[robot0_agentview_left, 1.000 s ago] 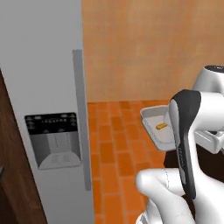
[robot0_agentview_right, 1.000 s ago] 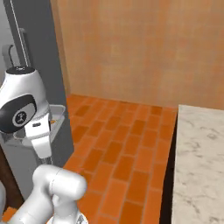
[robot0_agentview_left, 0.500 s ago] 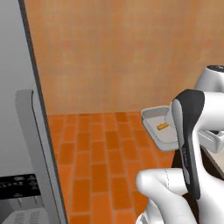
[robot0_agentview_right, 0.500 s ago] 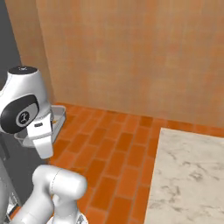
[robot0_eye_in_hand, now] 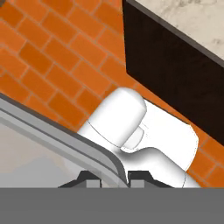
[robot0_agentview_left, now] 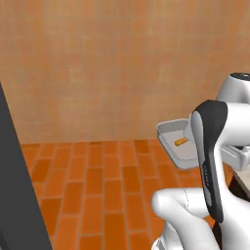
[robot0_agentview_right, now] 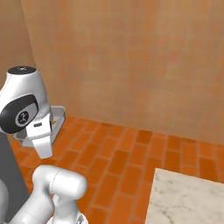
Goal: Take the meat container that has the shrimp and place it on the second highest rack of the freezer. Then take the vegetable container that has the corn and potato and place it on the highest rack of the freezer.
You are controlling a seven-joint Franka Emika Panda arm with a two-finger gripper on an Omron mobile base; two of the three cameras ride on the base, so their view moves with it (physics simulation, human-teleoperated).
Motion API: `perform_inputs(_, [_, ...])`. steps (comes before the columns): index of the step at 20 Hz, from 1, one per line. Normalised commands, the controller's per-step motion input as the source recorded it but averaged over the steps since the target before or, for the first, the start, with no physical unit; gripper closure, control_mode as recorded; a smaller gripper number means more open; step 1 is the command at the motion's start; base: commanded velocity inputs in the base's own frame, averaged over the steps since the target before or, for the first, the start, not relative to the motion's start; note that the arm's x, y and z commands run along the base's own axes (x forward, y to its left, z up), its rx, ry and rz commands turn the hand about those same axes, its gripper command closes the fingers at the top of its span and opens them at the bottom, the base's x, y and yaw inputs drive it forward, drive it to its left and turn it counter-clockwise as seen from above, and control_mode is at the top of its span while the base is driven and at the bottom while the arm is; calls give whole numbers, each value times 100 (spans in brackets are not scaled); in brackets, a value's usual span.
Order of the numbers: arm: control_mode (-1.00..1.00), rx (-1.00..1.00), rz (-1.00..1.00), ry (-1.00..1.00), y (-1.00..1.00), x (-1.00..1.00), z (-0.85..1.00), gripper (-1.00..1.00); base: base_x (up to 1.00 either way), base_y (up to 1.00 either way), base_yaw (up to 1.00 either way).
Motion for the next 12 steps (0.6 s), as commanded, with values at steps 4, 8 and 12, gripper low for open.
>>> perform_inputs(4, [100,0,0,0,0,0,0,100,100,-6,44])
perform_inputs(8, [100,0,0,0,0,0,0,100,95,0,72])
perform_inputs(12, [100,0,0,0,0,0,0,100,71,0,81])
